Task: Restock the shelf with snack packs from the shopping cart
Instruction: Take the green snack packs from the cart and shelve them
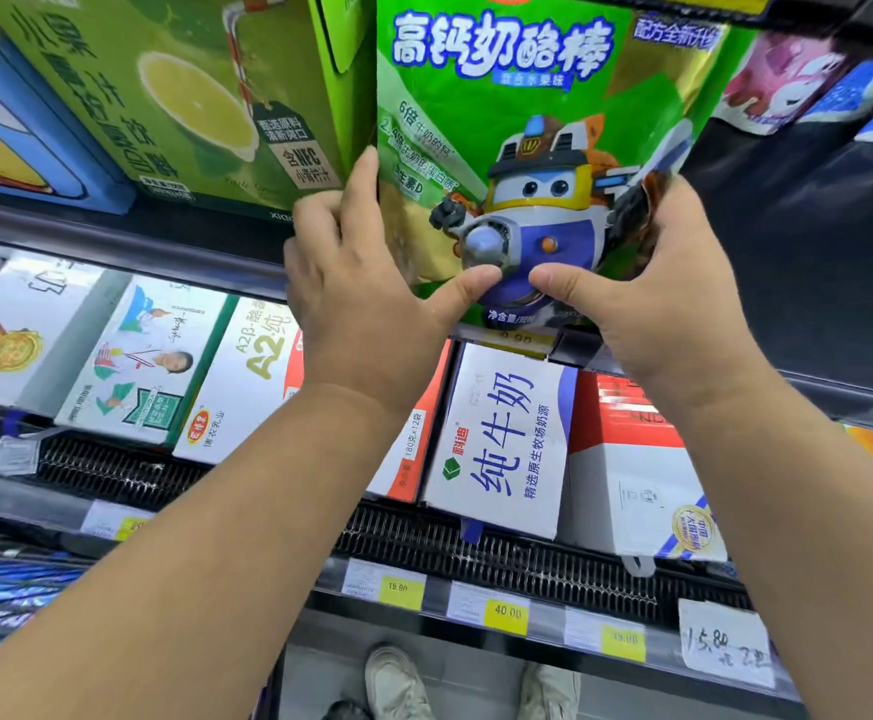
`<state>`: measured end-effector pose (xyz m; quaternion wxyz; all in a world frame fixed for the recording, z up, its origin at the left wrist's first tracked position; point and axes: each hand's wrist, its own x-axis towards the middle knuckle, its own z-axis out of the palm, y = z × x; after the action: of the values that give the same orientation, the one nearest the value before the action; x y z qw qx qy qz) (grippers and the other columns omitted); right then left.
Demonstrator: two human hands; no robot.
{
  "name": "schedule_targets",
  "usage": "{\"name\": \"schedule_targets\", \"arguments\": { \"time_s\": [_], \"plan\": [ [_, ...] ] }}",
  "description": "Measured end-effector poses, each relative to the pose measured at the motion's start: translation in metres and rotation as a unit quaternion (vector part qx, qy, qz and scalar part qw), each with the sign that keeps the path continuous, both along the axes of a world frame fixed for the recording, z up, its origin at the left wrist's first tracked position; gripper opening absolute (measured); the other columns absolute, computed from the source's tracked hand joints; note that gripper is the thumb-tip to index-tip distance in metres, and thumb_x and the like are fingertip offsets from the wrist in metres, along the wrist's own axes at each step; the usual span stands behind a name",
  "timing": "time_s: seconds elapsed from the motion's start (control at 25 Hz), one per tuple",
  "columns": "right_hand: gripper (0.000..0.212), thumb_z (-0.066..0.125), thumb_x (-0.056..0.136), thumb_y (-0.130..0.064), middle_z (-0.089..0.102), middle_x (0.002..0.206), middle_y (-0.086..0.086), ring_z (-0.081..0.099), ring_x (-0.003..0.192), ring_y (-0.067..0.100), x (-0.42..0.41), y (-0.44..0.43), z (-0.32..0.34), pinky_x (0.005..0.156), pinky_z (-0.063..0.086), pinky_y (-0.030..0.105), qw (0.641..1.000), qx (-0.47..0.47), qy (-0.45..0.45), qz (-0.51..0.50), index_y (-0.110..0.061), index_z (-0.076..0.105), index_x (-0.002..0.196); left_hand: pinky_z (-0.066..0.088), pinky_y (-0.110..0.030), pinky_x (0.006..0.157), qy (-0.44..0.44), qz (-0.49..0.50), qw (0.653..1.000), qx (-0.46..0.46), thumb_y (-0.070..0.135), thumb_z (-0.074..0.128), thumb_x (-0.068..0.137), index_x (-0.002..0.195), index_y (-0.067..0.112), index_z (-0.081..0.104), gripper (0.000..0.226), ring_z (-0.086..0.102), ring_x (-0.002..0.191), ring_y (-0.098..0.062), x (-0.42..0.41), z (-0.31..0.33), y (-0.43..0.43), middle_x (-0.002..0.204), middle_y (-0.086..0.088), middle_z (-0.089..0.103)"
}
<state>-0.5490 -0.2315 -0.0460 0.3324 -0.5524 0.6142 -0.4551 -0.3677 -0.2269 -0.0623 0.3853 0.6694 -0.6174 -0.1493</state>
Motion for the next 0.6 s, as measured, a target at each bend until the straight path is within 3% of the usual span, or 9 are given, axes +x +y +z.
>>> {"name": "schedule_targets", "arguments": {
  "time_s": [0.08,0.2,0.32,0.48,0.6],
  "plan": [
    [0.065,0.087,0.065,-0.023,0.067,0.114,-0.009,0.066,0.106,0.008,0.003,-0.002,-0.001,0.094,0.054,0.036,0.999,-0.015,0.018,-0.026,-0.020,0.053,0.120,0.032,-0.023,0.104,0.057,-0.003,0.997,0.042,0.054,0.081,0.067,0.153,0.014,0.029,0.108,0.050,0.116,-0.023,-0.005,0.003,-0.002,0.123,-0.002,0.031],
    [0.056,0.086,0.067,-0.018,0.067,0.106,-0.012,0.067,0.099,0.006,0.008,-0.005,-0.004,0.091,0.055,0.035,0.997,-0.022,0.023,-0.063,-0.024,0.052,0.112,0.047,-0.035,0.100,0.119,-0.003,0.991,0.056,0.030,0.086,0.071,0.153,0.020,0.026,0.102,0.063,0.093,-0.023,-0.013,0.008,-0.005,0.121,0.002,0.027],
    [0.054,0.083,0.069,-0.015,0.066,0.105,-0.012,0.066,0.098,0.008,0.011,-0.009,-0.005,0.091,0.054,0.034,0.994,-0.032,0.033,-0.095,-0.021,0.052,0.112,0.052,-0.037,0.094,0.136,-0.011,0.990,0.045,0.015,0.080,0.077,0.150,0.019,0.031,0.088,0.057,0.076,-0.002,-0.019,0.009,-0.008,0.120,0.001,0.031],
    [0.057,0.080,0.069,-0.019,0.066,0.111,-0.006,0.065,0.103,0.013,0.016,-0.018,-0.008,0.093,0.053,0.037,0.992,-0.034,0.050,-0.114,-0.018,0.052,0.119,0.051,-0.034,0.092,0.159,-0.013,0.985,0.062,0.014,0.078,0.079,0.147,0.021,0.032,0.083,0.056,0.079,0.001,-0.021,0.005,-0.015,0.117,0.000,0.043],
    [0.060,0.080,0.069,-0.021,0.065,0.115,-0.003,0.063,0.107,0.015,0.020,-0.024,-0.011,0.095,0.052,0.037,0.991,-0.041,0.060,-0.117,-0.017,0.051,0.122,0.053,-0.037,0.094,0.190,-0.017,0.979,0.066,0.014,0.079,0.079,0.147,0.022,0.032,0.084,0.062,0.091,-0.006,-0.020,0.004,-0.022,0.124,-0.006,0.048]
  ]
}}
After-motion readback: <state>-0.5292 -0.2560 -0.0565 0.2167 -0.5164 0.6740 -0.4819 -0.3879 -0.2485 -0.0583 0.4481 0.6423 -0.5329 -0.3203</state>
